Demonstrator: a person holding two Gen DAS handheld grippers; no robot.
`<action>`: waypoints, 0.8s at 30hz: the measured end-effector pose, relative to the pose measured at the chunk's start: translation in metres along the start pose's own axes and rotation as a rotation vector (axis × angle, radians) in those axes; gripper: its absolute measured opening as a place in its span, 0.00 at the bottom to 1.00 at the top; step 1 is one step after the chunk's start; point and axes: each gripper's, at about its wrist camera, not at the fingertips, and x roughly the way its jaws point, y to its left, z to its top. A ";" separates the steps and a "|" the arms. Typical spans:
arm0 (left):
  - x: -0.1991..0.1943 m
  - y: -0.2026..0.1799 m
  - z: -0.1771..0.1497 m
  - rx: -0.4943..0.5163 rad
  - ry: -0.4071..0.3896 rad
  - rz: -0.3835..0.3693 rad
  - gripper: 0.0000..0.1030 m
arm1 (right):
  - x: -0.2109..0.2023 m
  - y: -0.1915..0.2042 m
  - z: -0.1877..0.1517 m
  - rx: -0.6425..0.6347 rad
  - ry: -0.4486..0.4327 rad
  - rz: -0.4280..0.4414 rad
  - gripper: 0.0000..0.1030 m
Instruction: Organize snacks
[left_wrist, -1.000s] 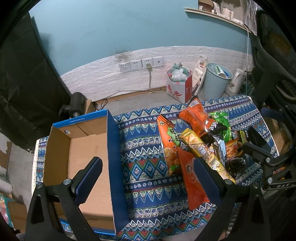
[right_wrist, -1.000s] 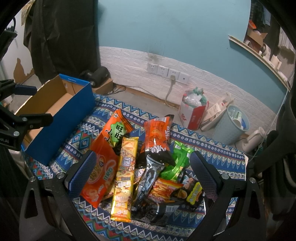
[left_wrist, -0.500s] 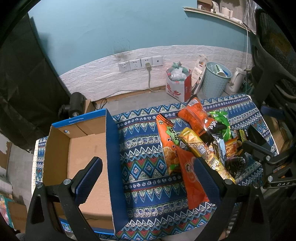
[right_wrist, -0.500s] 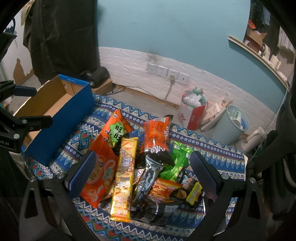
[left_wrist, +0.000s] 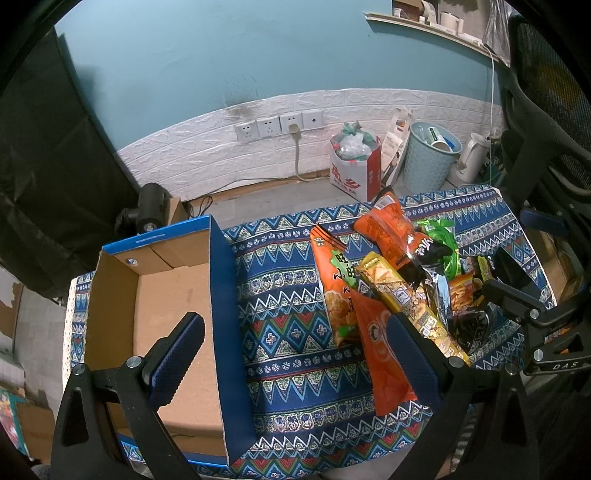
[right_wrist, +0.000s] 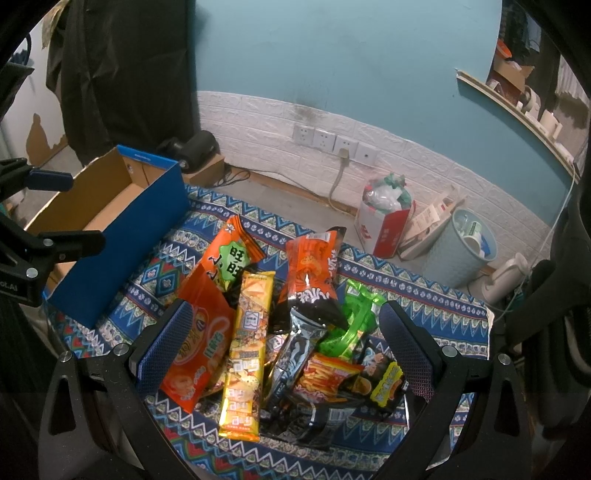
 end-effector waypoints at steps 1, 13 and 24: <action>0.000 -0.001 -0.001 0.001 0.001 -0.001 0.97 | 0.001 -0.001 0.000 0.000 0.002 0.000 0.97; 0.004 -0.004 0.001 0.015 0.017 -0.013 0.97 | 0.000 -0.002 -0.001 -0.003 0.007 -0.004 0.97; 0.025 -0.014 0.000 0.019 0.083 -0.033 0.97 | 0.010 -0.010 -0.005 0.007 0.053 -0.039 0.97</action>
